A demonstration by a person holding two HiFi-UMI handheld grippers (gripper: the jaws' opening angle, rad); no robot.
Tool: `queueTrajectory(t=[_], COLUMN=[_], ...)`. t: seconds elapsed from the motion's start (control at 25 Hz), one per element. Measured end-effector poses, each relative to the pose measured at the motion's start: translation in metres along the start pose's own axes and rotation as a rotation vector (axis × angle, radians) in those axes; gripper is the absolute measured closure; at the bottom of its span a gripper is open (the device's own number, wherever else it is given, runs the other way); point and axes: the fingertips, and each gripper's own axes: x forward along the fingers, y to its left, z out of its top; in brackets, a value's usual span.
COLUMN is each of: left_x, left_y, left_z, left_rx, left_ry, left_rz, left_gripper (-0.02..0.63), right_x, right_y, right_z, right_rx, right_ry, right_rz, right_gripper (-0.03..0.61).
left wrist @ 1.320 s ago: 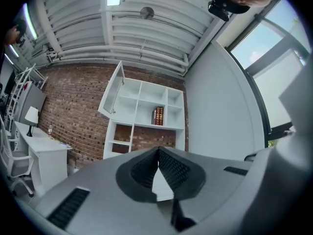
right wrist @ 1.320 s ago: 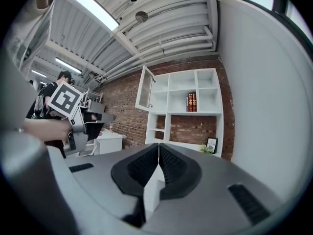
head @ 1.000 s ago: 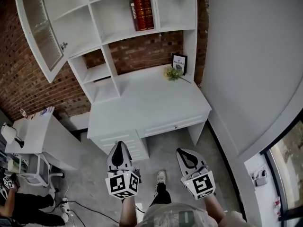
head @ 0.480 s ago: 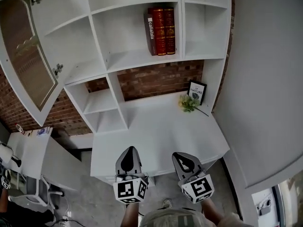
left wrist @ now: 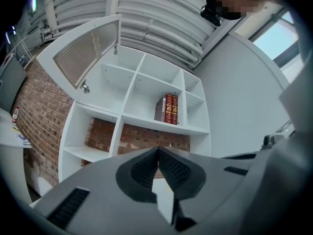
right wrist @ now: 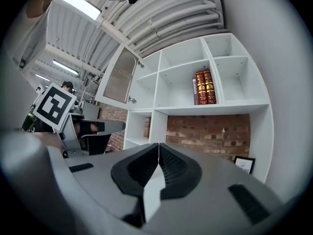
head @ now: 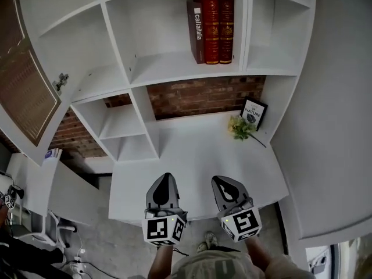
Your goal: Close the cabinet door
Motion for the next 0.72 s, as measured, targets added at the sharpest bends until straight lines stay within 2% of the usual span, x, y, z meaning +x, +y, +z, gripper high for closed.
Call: queueTrajectory(t=[0.32,0.72], left_x=[0.014,0.030], left_y=[0.001,-0.015], left_z=[0.000,-0.002], left_rx=[0.029,0.053], left_ry=[-0.020,-0.014], left_rz=[0.063,0.087], left_gripper=[0.600,0.600], right_x=[0.023,0.019], right_y=[-0.015,-0.034], right_z=[-0.003,0.002], right_rx=[0.021,0.053], right_ry=[-0.024,-0.072], right_rz=[0.069,0.119], right_gripper=[0.561,0.561])
